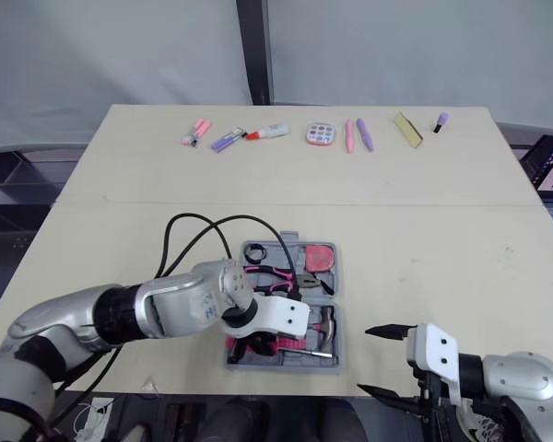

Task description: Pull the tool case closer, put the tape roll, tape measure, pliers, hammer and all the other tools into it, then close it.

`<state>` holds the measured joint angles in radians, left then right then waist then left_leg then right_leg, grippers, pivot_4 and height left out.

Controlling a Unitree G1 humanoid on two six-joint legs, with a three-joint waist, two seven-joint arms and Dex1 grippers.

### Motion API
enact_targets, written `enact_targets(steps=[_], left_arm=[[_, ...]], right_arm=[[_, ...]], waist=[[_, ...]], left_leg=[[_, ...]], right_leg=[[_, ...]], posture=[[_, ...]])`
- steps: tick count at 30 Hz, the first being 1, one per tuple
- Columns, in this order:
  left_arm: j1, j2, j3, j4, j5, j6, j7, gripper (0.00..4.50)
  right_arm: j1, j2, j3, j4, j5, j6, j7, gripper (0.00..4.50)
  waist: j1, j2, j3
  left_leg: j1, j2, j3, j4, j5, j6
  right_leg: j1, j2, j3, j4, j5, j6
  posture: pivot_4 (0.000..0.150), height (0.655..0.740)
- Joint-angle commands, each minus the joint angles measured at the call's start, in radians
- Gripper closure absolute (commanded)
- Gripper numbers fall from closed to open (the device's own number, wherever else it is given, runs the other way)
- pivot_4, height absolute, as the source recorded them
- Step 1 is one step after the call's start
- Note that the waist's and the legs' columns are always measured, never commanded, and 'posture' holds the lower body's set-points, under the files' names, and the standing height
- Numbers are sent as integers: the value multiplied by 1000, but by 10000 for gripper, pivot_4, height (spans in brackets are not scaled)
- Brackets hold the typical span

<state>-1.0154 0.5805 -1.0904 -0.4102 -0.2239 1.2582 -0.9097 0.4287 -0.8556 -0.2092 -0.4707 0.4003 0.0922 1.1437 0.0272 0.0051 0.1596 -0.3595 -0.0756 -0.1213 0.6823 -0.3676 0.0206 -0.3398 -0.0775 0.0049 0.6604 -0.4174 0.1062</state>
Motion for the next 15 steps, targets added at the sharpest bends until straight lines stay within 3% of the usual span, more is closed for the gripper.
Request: enact_targets(steps=[1,15], left_arm=[[-15,-13,-3,2,12,-7,0,39512],[-10,-15,-7,-12,-5,12,-15,39512]], right_arm=[[12,-1,-36,-41,21,1,-6,0],[31,2,-51,-63,27,17,-15,0]], waist=[[0,0,0],[0,0,0]], left_leg=[[0,0,0,0,0,0],[0,0,0,0,0,0]], right_leg=[[0,0,0,0,0,0],[0,0,0,0,0,0]], posture=[[1500,7400],[1500,7400]])
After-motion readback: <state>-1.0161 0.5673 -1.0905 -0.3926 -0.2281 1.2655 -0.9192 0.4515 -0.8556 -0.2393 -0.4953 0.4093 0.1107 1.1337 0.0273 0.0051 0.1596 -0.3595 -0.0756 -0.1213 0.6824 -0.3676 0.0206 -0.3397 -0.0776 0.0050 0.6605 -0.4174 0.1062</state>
